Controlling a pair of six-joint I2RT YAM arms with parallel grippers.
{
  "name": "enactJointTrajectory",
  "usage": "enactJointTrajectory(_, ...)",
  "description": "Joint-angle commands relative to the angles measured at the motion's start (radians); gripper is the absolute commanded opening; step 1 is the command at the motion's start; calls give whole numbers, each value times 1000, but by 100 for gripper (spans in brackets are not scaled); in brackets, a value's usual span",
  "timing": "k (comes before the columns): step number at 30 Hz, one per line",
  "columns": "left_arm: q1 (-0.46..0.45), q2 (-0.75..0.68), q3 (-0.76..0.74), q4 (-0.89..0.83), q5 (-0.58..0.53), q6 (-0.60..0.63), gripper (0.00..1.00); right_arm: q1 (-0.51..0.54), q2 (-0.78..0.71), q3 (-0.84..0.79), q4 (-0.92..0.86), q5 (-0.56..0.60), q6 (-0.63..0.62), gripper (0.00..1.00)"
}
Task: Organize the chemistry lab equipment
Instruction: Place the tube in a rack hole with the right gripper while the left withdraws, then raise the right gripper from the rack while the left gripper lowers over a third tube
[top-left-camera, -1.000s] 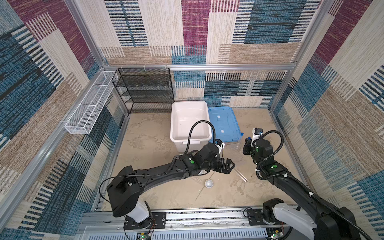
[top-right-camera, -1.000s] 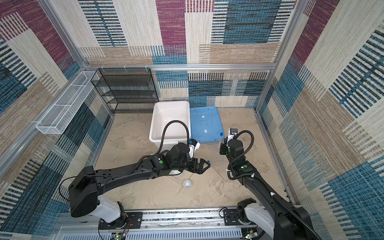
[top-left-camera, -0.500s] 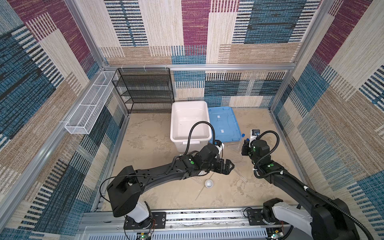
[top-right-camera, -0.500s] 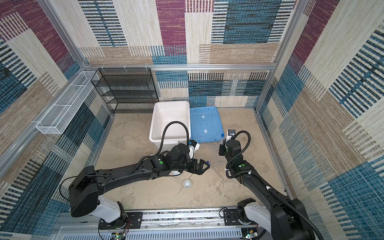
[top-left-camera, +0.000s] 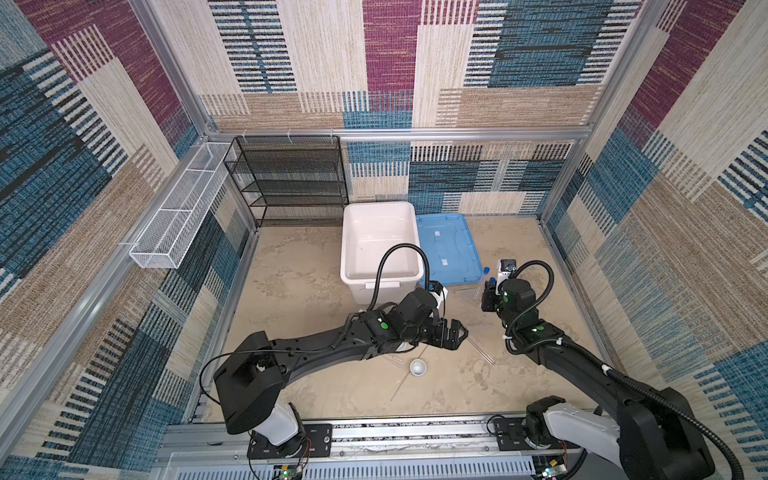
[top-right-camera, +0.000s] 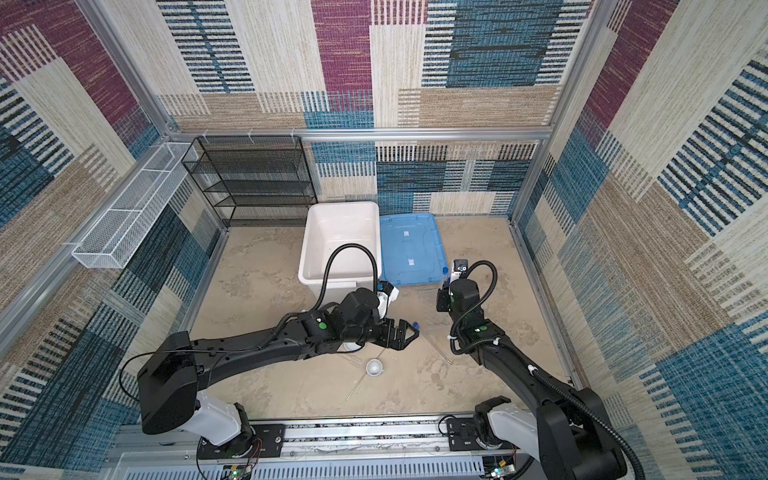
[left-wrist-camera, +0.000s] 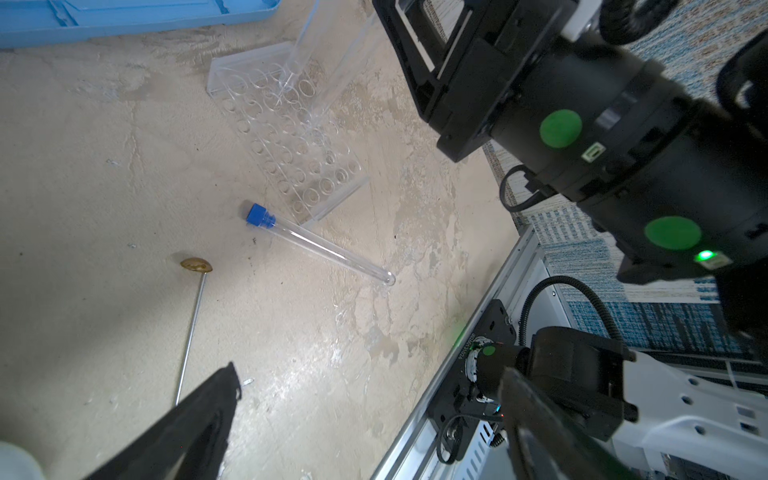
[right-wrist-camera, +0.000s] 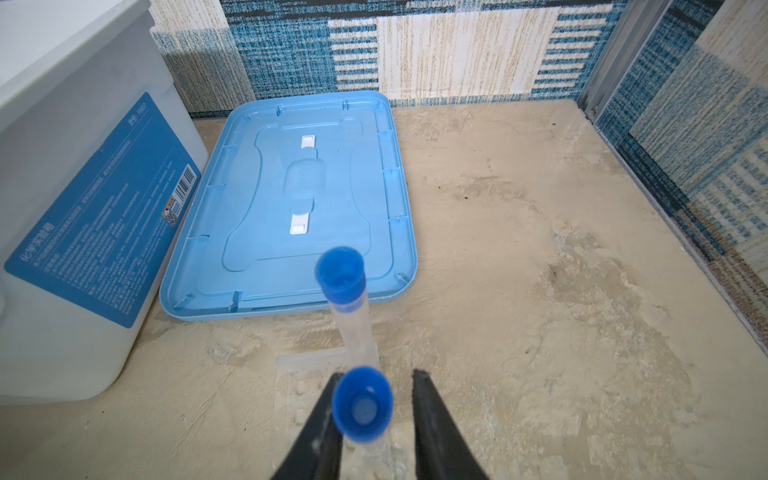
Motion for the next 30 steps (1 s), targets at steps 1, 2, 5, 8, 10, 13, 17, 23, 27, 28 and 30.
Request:
enactJointTrajectory(1, 0, 0, 6, 0, -24, -6, 99, 0, -16, 1, 8, 10, 5, 40)
enactJointTrajectory(2, 0, -1, 8, -6, -29, -6, 99, 2, -22, 2, 3, 9, 8, 44)
enactJointTrajectory(5, 0, -10, 7, -14, -41, -3, 99, 2, -46, 4, -13, -2, 20, 61)
enactJointTrajectory(8, -3, -21, 4, -21, -56, -6, 99, 2, -76, 11, -49, -8, 44, 83)
enactJointTrajectory(10, -3, -32, -5, -20, -70, -15, 99, 2, -100, 29, -91, 2, 69, 91)
enactJointTrajectory(13, -9, -50, -16, -12, -81, -36, 99, 2, -147, 60, -154, 0, 114, 99)
enactJointTrajectory(17, -45, -43, 2, -26, -115, -82, 99, -1, -171, 140, -304, -49, 204, 99)
enactJointTrajectory(23, -79, 47, 55, -54, -120, -246, 90, -3, -262, 197, -424, -114, 272, 99)
enactJointTrajectory(27, -92, 118, 82, -43, -106, -334, 92, -12, -296, 201, -450, -149, 288, 99)
enactJointTrajectory(28, -97, 132, 86, -38, -117, -349, 94, -16, -297, 205, -463, -158, 292, 99)
enactJointTrajectory(30, -112, 156, 103, -43, -143, -369, 98, -25, -302, 208, -474, -181, 292, 99)
